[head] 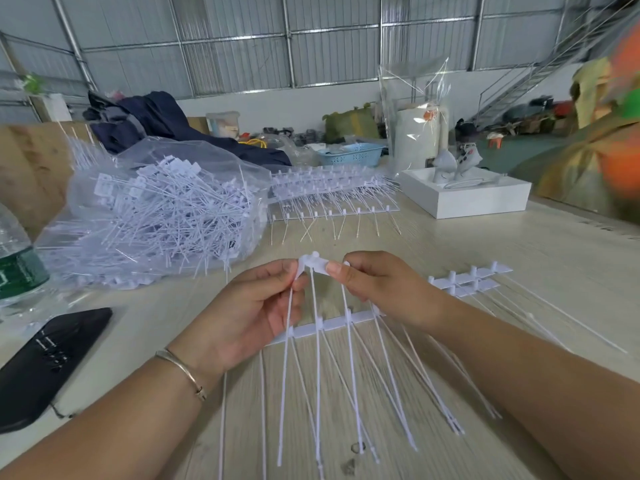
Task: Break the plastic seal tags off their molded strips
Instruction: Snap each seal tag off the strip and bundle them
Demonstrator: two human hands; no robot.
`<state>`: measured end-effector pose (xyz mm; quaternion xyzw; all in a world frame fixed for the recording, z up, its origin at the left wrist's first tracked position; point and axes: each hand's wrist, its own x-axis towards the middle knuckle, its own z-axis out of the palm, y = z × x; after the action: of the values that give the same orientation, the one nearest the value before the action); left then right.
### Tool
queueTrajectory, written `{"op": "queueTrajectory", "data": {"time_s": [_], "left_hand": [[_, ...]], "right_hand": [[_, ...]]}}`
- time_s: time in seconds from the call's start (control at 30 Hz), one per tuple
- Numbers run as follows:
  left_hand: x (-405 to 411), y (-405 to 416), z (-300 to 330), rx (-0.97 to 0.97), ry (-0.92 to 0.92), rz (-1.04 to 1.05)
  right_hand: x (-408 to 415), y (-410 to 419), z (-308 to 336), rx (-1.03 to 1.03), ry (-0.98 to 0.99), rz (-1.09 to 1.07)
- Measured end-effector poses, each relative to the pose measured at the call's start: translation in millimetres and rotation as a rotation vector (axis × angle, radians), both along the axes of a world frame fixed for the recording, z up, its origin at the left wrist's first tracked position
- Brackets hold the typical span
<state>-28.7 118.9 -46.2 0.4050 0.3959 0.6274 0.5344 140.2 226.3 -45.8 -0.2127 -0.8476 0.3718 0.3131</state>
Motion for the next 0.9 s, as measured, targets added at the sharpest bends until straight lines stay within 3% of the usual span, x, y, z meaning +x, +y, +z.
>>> {"op": "queueTrajectory", "data": {"time_s": [0.2,0.63,0.8,0.9], "left_hand": [[3,0,-2,-0.024,-0.083,-0.173],[1,2,-11,-0.210,0.059,-0.345],[-4,4,-6,-0.101,0.076,-0.201],[-13,6,-2,-0.019,0.107,0.051]], "right_hand": [[-5,0,-7,-0.020,0.001,0.048],[-9,-12,-4,0.044,-0.003,0.100],[-7,-11,0,0.034,0.103,0.016],[-1,0,0,0.080,0.157,-0.123]]}}
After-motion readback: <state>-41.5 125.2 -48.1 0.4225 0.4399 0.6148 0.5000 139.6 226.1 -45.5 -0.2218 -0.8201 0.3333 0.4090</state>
